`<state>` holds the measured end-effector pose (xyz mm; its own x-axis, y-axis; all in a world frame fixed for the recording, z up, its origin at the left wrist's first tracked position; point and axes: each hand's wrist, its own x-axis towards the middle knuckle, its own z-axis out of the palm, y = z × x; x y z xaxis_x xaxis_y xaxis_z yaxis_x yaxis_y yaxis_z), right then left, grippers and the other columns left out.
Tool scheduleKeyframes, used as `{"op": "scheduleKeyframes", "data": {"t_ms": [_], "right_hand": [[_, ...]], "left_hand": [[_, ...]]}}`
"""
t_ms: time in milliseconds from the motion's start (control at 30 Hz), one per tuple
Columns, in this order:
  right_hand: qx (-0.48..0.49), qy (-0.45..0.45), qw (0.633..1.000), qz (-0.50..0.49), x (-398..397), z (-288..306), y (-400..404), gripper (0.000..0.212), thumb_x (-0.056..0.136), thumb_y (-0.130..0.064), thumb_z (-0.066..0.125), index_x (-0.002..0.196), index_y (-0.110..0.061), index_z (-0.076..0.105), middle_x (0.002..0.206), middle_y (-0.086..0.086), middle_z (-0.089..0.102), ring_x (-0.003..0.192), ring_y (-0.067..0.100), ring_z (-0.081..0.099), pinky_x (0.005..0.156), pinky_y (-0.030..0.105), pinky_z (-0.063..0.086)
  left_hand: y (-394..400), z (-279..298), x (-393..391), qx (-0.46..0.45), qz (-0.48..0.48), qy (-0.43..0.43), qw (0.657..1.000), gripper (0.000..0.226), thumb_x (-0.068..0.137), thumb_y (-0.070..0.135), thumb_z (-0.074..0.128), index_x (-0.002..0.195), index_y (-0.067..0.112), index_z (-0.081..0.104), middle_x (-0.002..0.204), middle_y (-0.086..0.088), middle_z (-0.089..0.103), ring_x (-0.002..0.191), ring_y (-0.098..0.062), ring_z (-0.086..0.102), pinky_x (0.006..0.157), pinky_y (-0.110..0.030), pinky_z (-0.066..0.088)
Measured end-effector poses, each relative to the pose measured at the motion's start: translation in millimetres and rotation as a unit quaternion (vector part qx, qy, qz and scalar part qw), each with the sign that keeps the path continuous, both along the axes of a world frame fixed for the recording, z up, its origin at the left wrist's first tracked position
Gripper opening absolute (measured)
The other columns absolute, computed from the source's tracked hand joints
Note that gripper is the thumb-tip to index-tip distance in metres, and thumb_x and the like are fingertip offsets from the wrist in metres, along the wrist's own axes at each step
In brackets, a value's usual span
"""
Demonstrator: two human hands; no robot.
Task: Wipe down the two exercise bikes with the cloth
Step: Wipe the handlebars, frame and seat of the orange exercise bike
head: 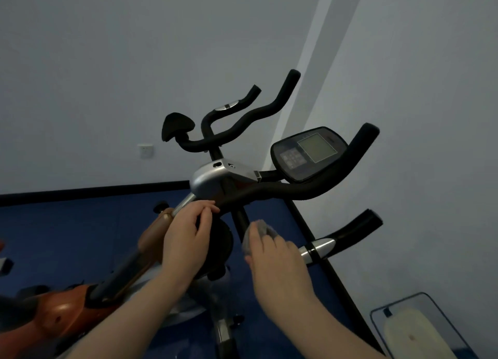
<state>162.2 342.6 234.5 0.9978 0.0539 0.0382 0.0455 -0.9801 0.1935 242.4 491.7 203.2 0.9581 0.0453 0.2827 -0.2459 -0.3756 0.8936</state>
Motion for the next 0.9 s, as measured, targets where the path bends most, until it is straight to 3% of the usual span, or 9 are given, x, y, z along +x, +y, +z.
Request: {"op": "scheduleKeyframes", "data": {"t_ms": [67, 167, 267, 333, 400, 533, 700, 833, 900], "right_hand": [[0.039, 0.021, 0.999, -0.009, 15.5, 0.2, 1.8, 0.061, 0.106, -0.035, 0.028, 0.154, -0.006, 0.005, 0.141, 0.012, 0.047, 0.116, 0.027, 0.052, 0.093, 0.037, 0.039], [0.057, -0.018, 0.997, -0.046, 28.2, 1.4, 9.1, 0.058, 0.107, -0.038, 0.020, 0.154, -0.006, 0.013, 0.136, 0.011, 0.054, 0.111, 0.025, 0.057, 0.087, 0.035, 0.041], [0.033, -0.051, 0.997, 0.042, -3.8, 6.1, -3.4, 0.055, 0.101, -0.037, 0.033, 0.149, -0.010, 0.035, 0.114, 0.006, 0.064, 0.095, 0.023, 0.060, 0.083, 0.036, 0.046], [-0.004, -0.112, 0.985, 0.135, -21.9, 7.1, -39.4, 0.048, 0.095, -0.037, 0.040, 0.135, -0.015, 0.055, 0.105, 0.001, 0.066, 0.091, 0.023, 0.060, 0.090, 0.038, 0.046], [-0.005, -0.171, 0.975, 0.140, -30.2, 15.6, -81.3, 0.040, 0.094, -0.038, 0.042, 0.122, -0.019, 0.063, 0.106, 0.000, 0.063, 0.097, 0.025, 0.059, 0.100, 0.042, 0.040], [0.090, -0.236, 0.967, 0.028, -31.5, 14.5, -81.9, 0.037, 0.097, -0.038, 0.041, 0.112, -0.018, 0.068, 0.112, 0.002, 0.062, 0.108, 0.027, 0.055, 0.106, 0.052, 0.036], [0.051, -0.247, 0.955, 0.155, -35.8, -15.1, -80.0, 0.032, 0.098, -0.035, 0.048, 0.122, -0.022, 0.065, 0.120, 0.003, 0.061, 0.116, 0.025, 0.054, 0.111, 0.045, 0.033], [0.053, -0.317, 0.942, 0.099, -32.5, 2.0, -127.3, 0.034, 0.099, -0.031, 0.046, 0.122, -0.017, 0.067, 0.121, 0.007, 0.063, 0.119, 0.026, 0.056, 0.115, 0.047, 0.028], [0.113, -0.338, 0.933, 0.054, -33.5, -4.3, -113.2, 0.036, 0.101, -0.031, 0.042, 0.124, -0.017, 0.066, 0.126, 0.005, 0.060, 0.126, 0.025, 0.052, 0.116, 0.049, 0.025]], "left_hand": [[-0.2, 1.3, 0.1, -0.002, 0.004, 0.003, 1.000, 0.029, 0.099, 0.024, 0.045, 0.086, 0.046, 0.059, 0.103, 0.033, 0.060, 0.099, 0.020, 0.049, 0.075, -0.007, 0.034], [-0.5, 1.6, -0.2, -0.001, 0.001, 0.007, 1.000, 0.028, 0.100, 0.023, 0.045, 0.088, 0.044, 0.060, 0.101, 0.030, 0.061, 0.097, 0.019, 0.051, 0.073, -0.008, 0.035], [1.2, 1.5, 0.2, 0.003, -0.004, 0.002, 1.000, 0.027, 0.100, 0.022, 0.045, 0.089, 0.040, 0.061, 0.101, 0.027, 0.061, 0.096, 0.023, 0.048, 0.075, -0.004, 0.034], [1.8, 1.0, 1.4, 0.008, -0.007, 0.001, 1.000, 0.026, 0.100, 0.021, 0.045, 0.090, 0.037, 0.063, 0.101, 0.027, 0.060, 0.096, 0.027, 0.045, 0.075, 0.000, 0.031], [1.6, 0.2, 2.0, 0.007, -0.006, 0.005, 1.000, 0.027, 0.101, 0.022, 0.044, 0.089, 0.038, 0.063, 0.102, 0.028, 0.060, 0.096, 0.029, 0.043, 0.077, -0.002, 0.029], [0.9, 0.2, 0.7, 0.004, -0.001, 0.017, 1.000, 0.027, 0.101, 0.024, 0.043, 0.089, 0.041, 0.062, 0.101, 0.031, 0.058, 0.094, 0.031, 0.042, 0.074, -0.008, 0.030], [1.3, 1.0, 0.7, 0.014, -0.004, 0.014, 1.000, 0.030, 0.101, 0.022, 0.044, 0.087, 0.042, 0.060, 0.099, 0.034, 0.055, 0.093, 0.033, 0.041, 0.073, -0.008, 0.030], [0.4, 0.4, 0.7, 0.016, -0.007, 0.006, 1.000, 0.029, 0.101, 0.020, 0.043, 0.089, 0.040, 0.060, 0.101, 0.033, 0.055, 0.095, 0.033, 0.041, 0.073, -0.007, 0.031], [1.0, -0.5, 1.3, 0.015, -0.009, 0.005, 1.000, 0.028, 0.101, 0.020, 0.043, 0.090, 0.041, 0.060, 0.103, 0.033, 0.055, 0.095, 0.032, 0.042, 0.074, -0.006, 0.032]]}}
